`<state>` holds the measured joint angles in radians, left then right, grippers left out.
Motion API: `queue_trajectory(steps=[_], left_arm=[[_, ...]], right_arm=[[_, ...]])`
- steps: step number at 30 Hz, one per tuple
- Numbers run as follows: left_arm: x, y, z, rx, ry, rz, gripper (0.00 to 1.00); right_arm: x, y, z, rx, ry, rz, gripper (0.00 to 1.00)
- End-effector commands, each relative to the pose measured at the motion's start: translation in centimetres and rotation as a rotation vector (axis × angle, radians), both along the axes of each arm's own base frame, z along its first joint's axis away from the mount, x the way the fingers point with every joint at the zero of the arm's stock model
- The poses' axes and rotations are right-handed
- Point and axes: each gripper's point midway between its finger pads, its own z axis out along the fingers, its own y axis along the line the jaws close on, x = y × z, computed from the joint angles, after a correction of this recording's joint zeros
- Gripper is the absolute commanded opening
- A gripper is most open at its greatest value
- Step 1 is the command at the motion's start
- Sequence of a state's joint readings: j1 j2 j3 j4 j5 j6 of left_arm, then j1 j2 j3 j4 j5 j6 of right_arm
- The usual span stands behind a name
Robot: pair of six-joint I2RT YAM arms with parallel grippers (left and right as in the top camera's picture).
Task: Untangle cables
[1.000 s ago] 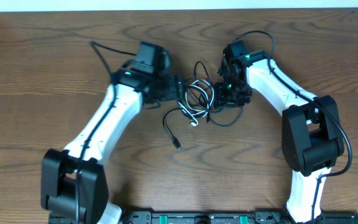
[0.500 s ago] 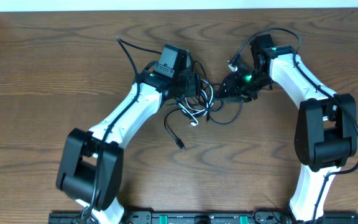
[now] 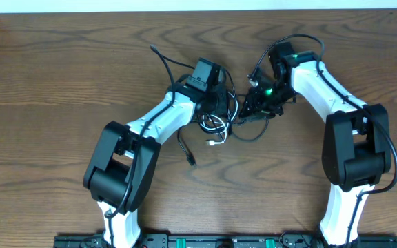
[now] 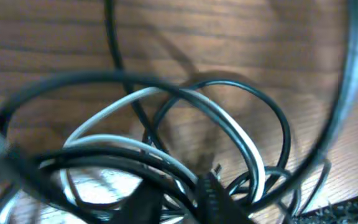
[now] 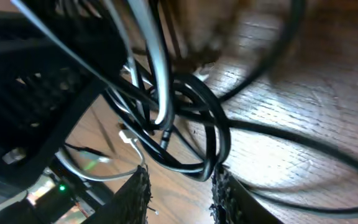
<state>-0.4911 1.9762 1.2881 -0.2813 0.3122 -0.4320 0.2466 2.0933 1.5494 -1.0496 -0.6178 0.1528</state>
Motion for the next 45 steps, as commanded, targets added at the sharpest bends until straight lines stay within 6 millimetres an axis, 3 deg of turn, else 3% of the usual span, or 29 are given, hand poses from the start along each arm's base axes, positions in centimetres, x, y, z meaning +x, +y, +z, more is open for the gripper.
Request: queue_trajectory(steps=[1, 6, 14, 20, 27, 32, 39, 45], left_arm=[[0.1, 0.4, -1.5, 0.029, 0.023, 0.011, 0.13], [-0.2, 1.2, -2.7, 0.069, 0.052, 0.03, 0.08], [-1.0, 1.5, -3.3, 0.085, 0.086, 0.033, 0.08], [-1.0, 1.5, -3.3, 0.086, 0.086, 0.033, 0.08], [-1.0, 1.5, -3.3, 0.086, 0.086, 0.032, 0.08], [-1.0, 1.6, -3.3, 0.087, 0.086, 0.032, 0.08], [-1.0, 1.6, -3.3, 0.087, 0.086, 0.033, 0.08], [-1.0, 1.6, -3.3, 0.087, 0.087, 0.032, 0.08]], right_arm=[[-0.3, 0.9, -0.3, -0.021, 0.001, 0.02, 0.29], [-0.5, 2.2, 0.1, 0.028, -0.006, 0.037, 0.21], [-0.7, 2.5, 0.2, 0.041, 0.001, 0.039, 0.19], [-2.2, 3.4, -0.6, 0.022, 0.062, 0.022, 0.19], [-4.2, 6.2, -2.0, -0.015, 0.153, -0.059, 0.1], [-4.9, 6.9, -2.3, -0.035, 0.174, -0.07, 0.1], [-4.7, 6.4, -2.4, -0.055, 0.179, -0.093, 0.1], [-4.4, 5.6, -2.8, -0.097, 0.178, -0.122, 0.22]])
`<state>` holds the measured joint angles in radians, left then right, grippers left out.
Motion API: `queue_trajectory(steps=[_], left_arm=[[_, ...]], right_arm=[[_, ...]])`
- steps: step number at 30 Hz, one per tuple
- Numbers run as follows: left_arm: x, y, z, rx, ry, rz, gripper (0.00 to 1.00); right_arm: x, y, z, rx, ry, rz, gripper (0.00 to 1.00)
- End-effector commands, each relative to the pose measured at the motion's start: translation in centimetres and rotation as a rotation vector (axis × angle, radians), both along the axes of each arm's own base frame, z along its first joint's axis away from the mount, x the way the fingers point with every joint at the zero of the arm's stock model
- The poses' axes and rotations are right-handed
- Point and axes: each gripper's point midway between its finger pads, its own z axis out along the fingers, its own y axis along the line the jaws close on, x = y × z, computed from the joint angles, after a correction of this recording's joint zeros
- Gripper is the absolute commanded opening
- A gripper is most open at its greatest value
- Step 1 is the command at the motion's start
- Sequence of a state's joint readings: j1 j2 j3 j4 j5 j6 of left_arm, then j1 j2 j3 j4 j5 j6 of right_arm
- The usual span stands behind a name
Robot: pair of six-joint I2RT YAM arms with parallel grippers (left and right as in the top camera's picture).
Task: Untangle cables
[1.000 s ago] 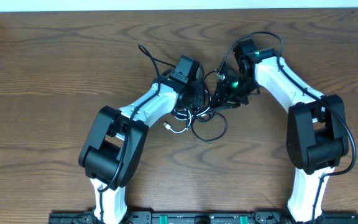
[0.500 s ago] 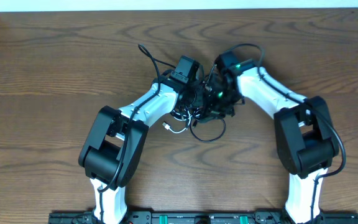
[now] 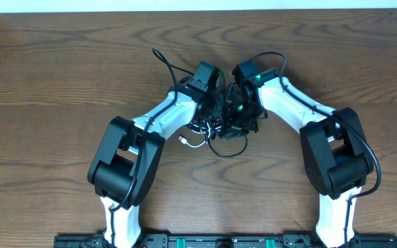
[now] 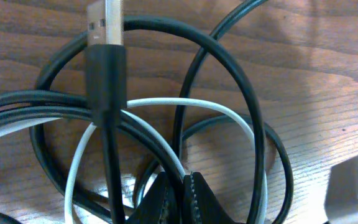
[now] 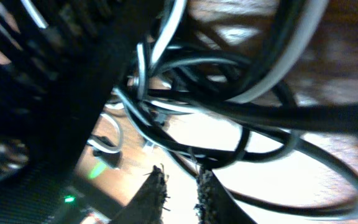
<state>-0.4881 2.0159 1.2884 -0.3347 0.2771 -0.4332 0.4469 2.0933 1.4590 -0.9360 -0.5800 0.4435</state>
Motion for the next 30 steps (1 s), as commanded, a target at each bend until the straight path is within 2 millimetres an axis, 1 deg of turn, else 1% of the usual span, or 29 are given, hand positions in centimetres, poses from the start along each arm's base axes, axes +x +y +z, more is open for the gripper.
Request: queue_trajectory(steps=[1, 2, 3, 4, 5, 7, 8, 9, 10, 11, 12, 14, 16, 17, 19, 21, 24, 25, 27, 28, 30], left_arm=[[-0.1, 0.2, -0.9, 0.016, 0.018, 0.012, 0.08], [-0.1, 0.2, -0.8, 0.015, 0.018, 0.012, 0.08], [0.0, 0.2, -0.6, 0.013, 0.011, 0.01, 0.08], [0.1, 0.2, -0.1, 0.01, -0.001, 0.003, 0.08], [0.2, 0.2, 0.7, 0.006, -0.017, -0.004, 0.07], [0.4, 0.2, 2.5, -0.009, -0.048, -0.003, 0.08], [0.6, 0.3, 4.0, -0.023, -0.074, 0.001, 0.09], [0.8, 0.4, 5.5, -0.037, -0.101, 0.005, 0.13], [0.8, 0.5, 6.5, -0.046, -0.118, 0.007, 0.16], [0.8, 0.6, 7.9, -0.058, -0.142, 0.01, 0.22], [0.8, 0.8, 9.2, -0.068, -0.163, 0.014, 0.27], [0.5, 1.4, 11.1, -0.079, -0.186, 0.022, 0.3], [0.2, 2.2, 12.2, -0.081, -0.187, 0.041, 0.38], [0.0, 2.8, 12.4, -0.077, -0.172, 0.06, 0.4], [-0.4, 4.0, 11.9, -0.063, -0.126, 0.097, 0.42], [-0.9, 5.3, 10.9, -0.04, -0.068, 0.133, 0.42], [-1.7, 6.9, 8.8, 0.002, 0.02, 0.161, 0.43], [-2.0, 7.1, 8.0, 0.006, 0.047, 0.163, 0.43], [-2.4, 6.9, 6.2, -0.001, 0.104, 0.154, 0.43], [-2.6, 6.7, 5.5, -0.007, 0.128, 0.143, 0.43], [-3.1, 6.1, 3.5, -0.02, 0.185, 0.11, 0.43]], right_arm=[[0.2, -0.5, -0.4, -0.021, 0.055, -0.086, 0.23], [0.2, -0.5, -0.4, -0.02, 0.054, -0.086, 0.22], [0.2, -0.5, -0.4, -0.019, 0.052, -0.085, 0.17], [0.3, -0.4, -0.4, -0.014, 0.043, -0.075, 0.03], [0.3, -0.4, -0.3, -0.004, 0.029, -0.053, 0.01], [0.4, -0.1, 0.0, 0.031, -0.007, 0.004, 0.01], [0.6, -0.1, 0.2, 0.038, -0.022, 0.021, 0.01], [0.7, 0.0, 0.4, 0.043, -0.033, 0.037, 0.01], [0.8, 0.0, 0.6, 0.047, -0.042, 0.047, 0.01], [0.9, 0.1, 0.9, 0.053, -0.057, 0.062, 0.02], [1.1, 0.2, 1.3, 0.063, -0.079, 0.082, 0.04], [1.4, 0.3, 1.8, 0.079, -0.117, 0.117, 0.08], [1.6, 0.5, 2.0, 0.092, -0.151, 0.159, 0.17], [1.6, 0.5, 2.1, 0.097, -0.162, 0.178, 0.22], [1.6, 0.5, 2.1, 0.106, -0.183, 0.212, 0.28], [1.6, 0.5, 2.1, 0.116, -0.214, 0.257, 0.29], [2.0, 0.4, 1.8, 0.105, -0.275, 0.325, 0.25], [2.1, 0.2, 1.6, 0.089, -0.292, 0.345, 0.24], [2.3, 0.2, 1.2, 0.053, -0.326, 0.386, 0.24], [2.3, 0.4, 1.2, 0.053, -0.341, 0.405, 0.25], [2.2, 1.5, 1.2, 0.072, -0.388, 0.462, 0.26]])
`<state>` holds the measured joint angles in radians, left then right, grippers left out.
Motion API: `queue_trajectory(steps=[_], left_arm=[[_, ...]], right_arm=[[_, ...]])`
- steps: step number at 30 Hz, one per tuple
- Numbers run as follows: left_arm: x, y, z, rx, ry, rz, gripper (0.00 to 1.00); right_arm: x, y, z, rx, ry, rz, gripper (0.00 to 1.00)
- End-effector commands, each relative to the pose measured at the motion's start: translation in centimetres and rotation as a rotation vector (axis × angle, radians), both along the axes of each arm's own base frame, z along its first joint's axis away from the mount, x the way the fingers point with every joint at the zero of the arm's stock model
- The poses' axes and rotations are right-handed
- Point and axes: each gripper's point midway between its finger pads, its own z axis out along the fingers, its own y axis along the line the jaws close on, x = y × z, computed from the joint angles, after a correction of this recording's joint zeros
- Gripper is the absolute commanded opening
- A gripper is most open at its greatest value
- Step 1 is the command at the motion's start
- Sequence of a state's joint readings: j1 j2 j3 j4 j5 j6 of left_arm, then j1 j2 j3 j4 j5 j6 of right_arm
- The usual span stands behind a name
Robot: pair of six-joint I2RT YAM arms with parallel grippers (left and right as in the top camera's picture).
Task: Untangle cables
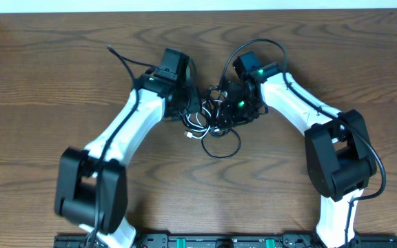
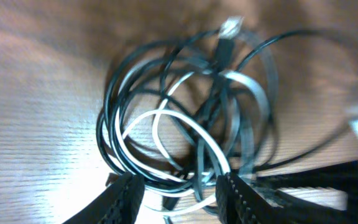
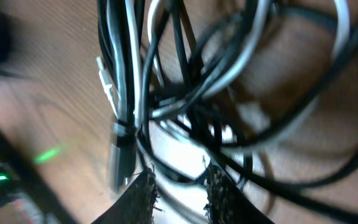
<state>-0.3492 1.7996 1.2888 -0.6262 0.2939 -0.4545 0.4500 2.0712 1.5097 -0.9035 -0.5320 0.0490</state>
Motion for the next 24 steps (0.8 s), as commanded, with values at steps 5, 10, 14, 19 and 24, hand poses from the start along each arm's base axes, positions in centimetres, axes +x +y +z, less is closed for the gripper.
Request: queue_trajectory(steps=[5, 10, 14, 19, 24], left_arm=[[-1.7, -0.2, -6.7, 0.02, 0.175, -0.03, 0.43], [-1.1, 1.9, -8.6, 0.12, 0.178, 0.009, 0.43], [-0.5, 3.4, -8.6, 0.121, 0.184, 0.073, 0.43], [-0.1, 4.5, -8.4, 0.049, 0.215, 0.125, 0.43], [-0.1, 4.4, -8.1, -0.02, 0.235, 0.135, 0.42]], right_arm=[[-0.2, 2.3, -0.6, -0.015, -0.139, 0.162, 0.27], [0.8, 2.0, -0.9, -0.063, -0.182, 0.143, 0.28], [0.5, 2.7, -0.4, -0.016, -0.176, 0.16, 0.27], [-0.9, 3.1, -0.5, -0.011, -0.193, 0.286, 0.26], [-1.7, 4.3, -0.9, -0.053, -0.251, 0.368, 0.27]])
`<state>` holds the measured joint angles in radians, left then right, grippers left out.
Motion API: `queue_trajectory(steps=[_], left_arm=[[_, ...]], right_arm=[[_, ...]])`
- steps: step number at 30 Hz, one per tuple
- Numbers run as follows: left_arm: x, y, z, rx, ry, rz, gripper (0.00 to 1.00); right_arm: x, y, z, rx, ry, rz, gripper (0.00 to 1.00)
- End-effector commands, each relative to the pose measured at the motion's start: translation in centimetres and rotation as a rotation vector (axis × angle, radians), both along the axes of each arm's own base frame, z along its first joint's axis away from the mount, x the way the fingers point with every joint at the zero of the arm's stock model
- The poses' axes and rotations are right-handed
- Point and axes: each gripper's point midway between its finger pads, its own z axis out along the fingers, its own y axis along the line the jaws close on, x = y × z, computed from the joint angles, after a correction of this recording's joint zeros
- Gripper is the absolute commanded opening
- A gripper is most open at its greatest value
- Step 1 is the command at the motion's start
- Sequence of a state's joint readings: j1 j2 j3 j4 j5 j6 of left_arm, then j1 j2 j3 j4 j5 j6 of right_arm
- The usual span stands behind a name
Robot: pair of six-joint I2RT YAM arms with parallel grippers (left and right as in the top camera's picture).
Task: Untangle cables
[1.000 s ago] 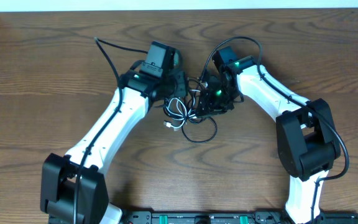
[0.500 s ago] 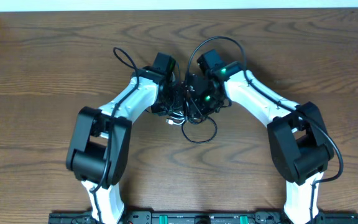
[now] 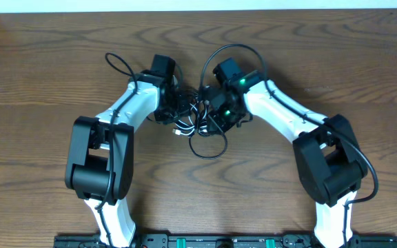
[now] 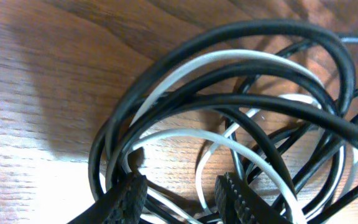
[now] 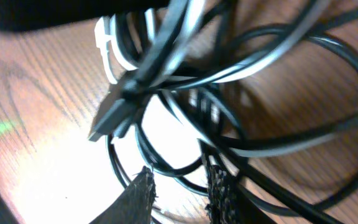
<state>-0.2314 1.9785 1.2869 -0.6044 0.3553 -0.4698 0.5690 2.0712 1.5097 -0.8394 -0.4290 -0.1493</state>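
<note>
A knot of black and white cables (image 3: pixel 196 118) lies on the wooden table between both arms. My left gripper (image 3: pixel 173 109) is at the knot's left edge. In the left wrist view it (image 4: pixel 182 200) stands open, with black cable (image 4: pixel 241 102) and white cable (image 4: pixel 166 79) strands crossing between its fingers (image 4: pixel 127 198). My right gripper (image 3: pixel 217 114) is at the knot's right edge. In the right wrist view it (image 5: pixel 178 198) is open over a black loop (image 5: pixel 166 171), and a black plug (image 5: pixel 112 117) lies just ahead.
One black loop (image 3: pixel 209 145) trails out of the knot toward the front. A thin black cable (image 3: pixel 119 64) curls out at the back left. The table's far edge (image 3: pixel 198 9) runs along the top.
The knot and both grippers sit a little further left on the table. The left gripper is lower and closer in on the strands. Both grippers are open as before.
At first the knot lay right of centre with a cable end trailing forward, the right gripper open beside it. Then both grippers were pressed into the knot, jaws nearly closed. Later both were open, and the knot has shifted left since.
</note>
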Motion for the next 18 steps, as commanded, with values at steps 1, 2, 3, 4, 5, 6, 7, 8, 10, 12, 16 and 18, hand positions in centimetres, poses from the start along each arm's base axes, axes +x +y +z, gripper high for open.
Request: queue_trajectory(steps=[1, 2, 3, 4, 5, 6, 7, 8, 10, 12, 16, 18], left_arm=[[-0.8, 0.7, -1.6, -0.013, 0.063, 0.02, 0.43], [-0.9, 0.7, -1.6, -0.013, 0.065, 0.019, 0.42], [-1.0, 0.7, -1.6, -0.012, 0.068, 0.018, 0.42], [-1.0, 0.7, -1.6, -0.012, 0.07, 0.019, 0.42], [-1.0, 0.8, -1.6, -0.011, 0.072, 0.019, 0.42], [-1.1, 0.8, -1.6, -0.01, 0.072, 0.019, 0.42], [-1.0, 0.8, -1.6, -0.01, 0.072, 0.021, 0.41], [-1.0, 0.9, -1.6, -0.01, 0.072, 0.023, 0.41], [-0.9, 1.4, -1.6, -0.011, 0.073, 0.035, 0.39], [-0.9, 1.8, -1.6, -0.01, 0.08, 0.047, 0.38], [-1.2, 2.5, -1.7, -0.007, 0.102, 0.063, 0.36], [-1.3, 2.6, -1.7, -0.006, 0.105, 0.065, 0.36]], right_arm=[[-0.5, 1.3, -0.4, -0.034, -0.072, 0.095, 0.27], [-0.5, 1.5, -0.5, -0.043, -0.087, 0.103, 0.28], [-0.6, 1.9, -0.5, -0.047, -0.103, 0.112, 0.28], [-0.7, 2.4, -0.4, -0.042, -0.114, 0.123, 0.28], [-0.8, 2.8, -0.4, -0.034, -0.123, 0.132, 0.28], [-0.9, 3.3, -0.3, -0.027, -0.133, 0.141, 0.28], [-1.0, 3.8, -0.2, -0.019, -0.144, 0.149, 0.28], [-1.0, 4.2, -0.2, -0.013, -0.158, 0.158, 0.28], [-0.8, 5.0, -0.2, -0.024, -0.206, 0.17, 0.28], [-0.5, 5.3, -0.2, -0.041, -0.243, 0.176, 0.28], [0.0, 5.7, -0.2, -0.067, -0.3, 0.176, 0.28], [0.1, 5.7, -0.2, -0.078, -0.312, 0.176, 0.27]])
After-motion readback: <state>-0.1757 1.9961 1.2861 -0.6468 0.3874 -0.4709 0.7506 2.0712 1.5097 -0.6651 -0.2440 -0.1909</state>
